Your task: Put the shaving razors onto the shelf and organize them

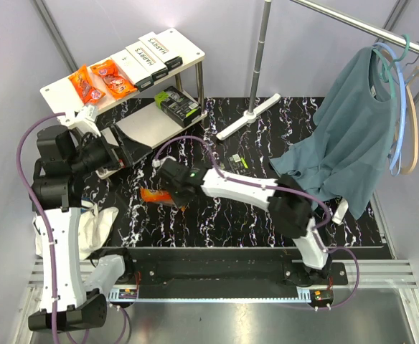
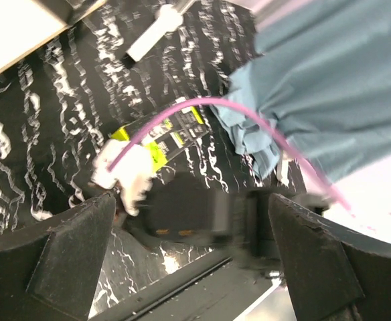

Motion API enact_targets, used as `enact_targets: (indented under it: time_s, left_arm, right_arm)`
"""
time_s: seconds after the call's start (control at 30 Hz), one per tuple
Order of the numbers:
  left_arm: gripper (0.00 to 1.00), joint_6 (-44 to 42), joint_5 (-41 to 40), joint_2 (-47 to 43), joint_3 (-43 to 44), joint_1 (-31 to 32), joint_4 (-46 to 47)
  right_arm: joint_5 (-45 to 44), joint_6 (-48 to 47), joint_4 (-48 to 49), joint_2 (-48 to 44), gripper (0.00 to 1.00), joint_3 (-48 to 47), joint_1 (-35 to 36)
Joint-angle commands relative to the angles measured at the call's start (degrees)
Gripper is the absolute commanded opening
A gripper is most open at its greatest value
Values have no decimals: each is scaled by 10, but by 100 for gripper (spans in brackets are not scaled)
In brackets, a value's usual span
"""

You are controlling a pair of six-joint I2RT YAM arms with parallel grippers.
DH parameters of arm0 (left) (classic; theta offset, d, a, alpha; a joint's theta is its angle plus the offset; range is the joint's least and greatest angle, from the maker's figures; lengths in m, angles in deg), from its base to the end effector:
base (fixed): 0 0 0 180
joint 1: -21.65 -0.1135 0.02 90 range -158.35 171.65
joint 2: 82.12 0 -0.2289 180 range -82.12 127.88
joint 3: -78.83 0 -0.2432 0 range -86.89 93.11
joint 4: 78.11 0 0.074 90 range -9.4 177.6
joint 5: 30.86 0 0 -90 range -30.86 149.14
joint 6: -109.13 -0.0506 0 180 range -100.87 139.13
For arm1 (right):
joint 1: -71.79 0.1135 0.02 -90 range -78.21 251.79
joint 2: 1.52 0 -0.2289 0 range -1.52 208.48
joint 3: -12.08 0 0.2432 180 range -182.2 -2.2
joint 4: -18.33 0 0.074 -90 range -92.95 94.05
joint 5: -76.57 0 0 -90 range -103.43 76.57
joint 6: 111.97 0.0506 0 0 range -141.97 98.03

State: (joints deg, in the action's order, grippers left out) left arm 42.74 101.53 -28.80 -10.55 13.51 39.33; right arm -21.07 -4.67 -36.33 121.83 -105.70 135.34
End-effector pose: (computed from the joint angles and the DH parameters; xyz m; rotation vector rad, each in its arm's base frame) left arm 0.1805 -0.0086 0.3969 -0.0721 2.0006 -0.9128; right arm 0.2063 0.3995 0.1733 -0.9950 2.4495 0.3213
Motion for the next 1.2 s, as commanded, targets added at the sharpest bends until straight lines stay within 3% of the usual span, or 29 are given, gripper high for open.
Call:
enact_targets:
  time_s: [0.0, 0.2, 0.33, 0.47, 0.6, 0.83, 1.0, 1.17]
  left_arm:
    - [99, -30, 66, -27, -24, 20, 76]
    - [99, -16, 117, -69, -79, 41, 139]
    - [99, 15, 148, -88, -114, 51, 200]
    - [99, 130, 162, -98, -167, 69, 363]
    - [99, 143, 143, -86, -169, 130, 393]
    - [96, 144, 87, -76, -188, 234, 417]
    - [93, 132, 36, -62, -196, 320, 422]
    - [90, 128, -21, -50, -204, 362, 440]
  right_arm:
    - [99, 73, 30, -132, 0, 63, -17]
    - [292, 162, 134, -312, 0, 222, -76]
    - [357, 201, 179, -394, 0, 307, -101]
    - [413, 266, 254, -463, 0, 356, -117]
    - [463, 346, 336, -531, 0, 421, -158]
    - [512, 477, 526, -565, 0, 487, -203]
    - [523, 519, 572, -552, 0, 495, -206]
    - [521, 527, 573, -552, 0, 493, -205]
